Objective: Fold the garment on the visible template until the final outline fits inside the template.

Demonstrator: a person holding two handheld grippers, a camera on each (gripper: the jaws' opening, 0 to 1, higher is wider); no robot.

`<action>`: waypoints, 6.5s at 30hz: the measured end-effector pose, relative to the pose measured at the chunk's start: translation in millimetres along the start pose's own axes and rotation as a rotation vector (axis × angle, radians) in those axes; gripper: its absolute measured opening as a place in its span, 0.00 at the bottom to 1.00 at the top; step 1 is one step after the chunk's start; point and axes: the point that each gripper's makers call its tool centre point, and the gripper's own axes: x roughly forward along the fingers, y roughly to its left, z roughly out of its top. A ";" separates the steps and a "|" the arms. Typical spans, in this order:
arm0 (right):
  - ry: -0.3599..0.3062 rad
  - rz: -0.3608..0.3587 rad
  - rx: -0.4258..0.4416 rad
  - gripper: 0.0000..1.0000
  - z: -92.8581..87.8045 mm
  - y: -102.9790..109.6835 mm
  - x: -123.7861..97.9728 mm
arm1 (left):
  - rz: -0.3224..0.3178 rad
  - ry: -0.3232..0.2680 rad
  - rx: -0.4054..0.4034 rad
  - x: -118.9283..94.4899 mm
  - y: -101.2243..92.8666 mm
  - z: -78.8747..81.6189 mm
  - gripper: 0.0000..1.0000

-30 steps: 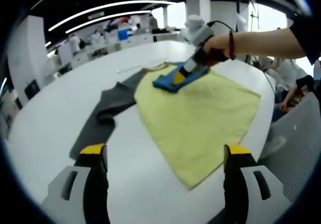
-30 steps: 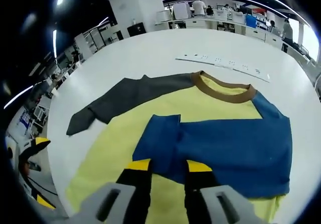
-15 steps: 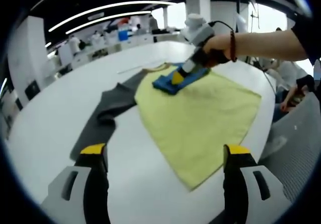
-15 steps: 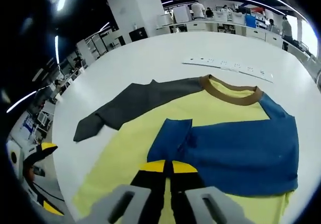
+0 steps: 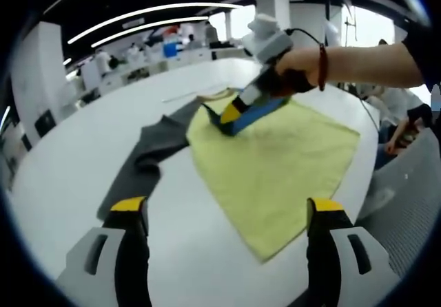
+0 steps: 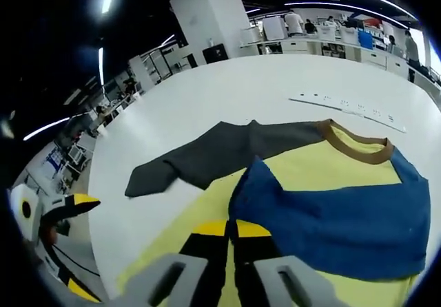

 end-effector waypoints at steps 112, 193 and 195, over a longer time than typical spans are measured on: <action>-0.069 -0.053 -0.247 0.00 39.1 4.5 47.4 | 0.018 0.030 -0.016 1.6 5.9 -8.1 0.88; -0.021 -0.328 -0.113 0.49 -45.1 -186.9 -142.5 | 0.035 -0.017 -0.026 -0.9 6.0 3.2 0.96; -0.015 -0.334 -0.107 0.44 -49.2 -189.5 -144.1 | 0.034 -0.016 -0.026 -0.7 5.9 3.2 0.96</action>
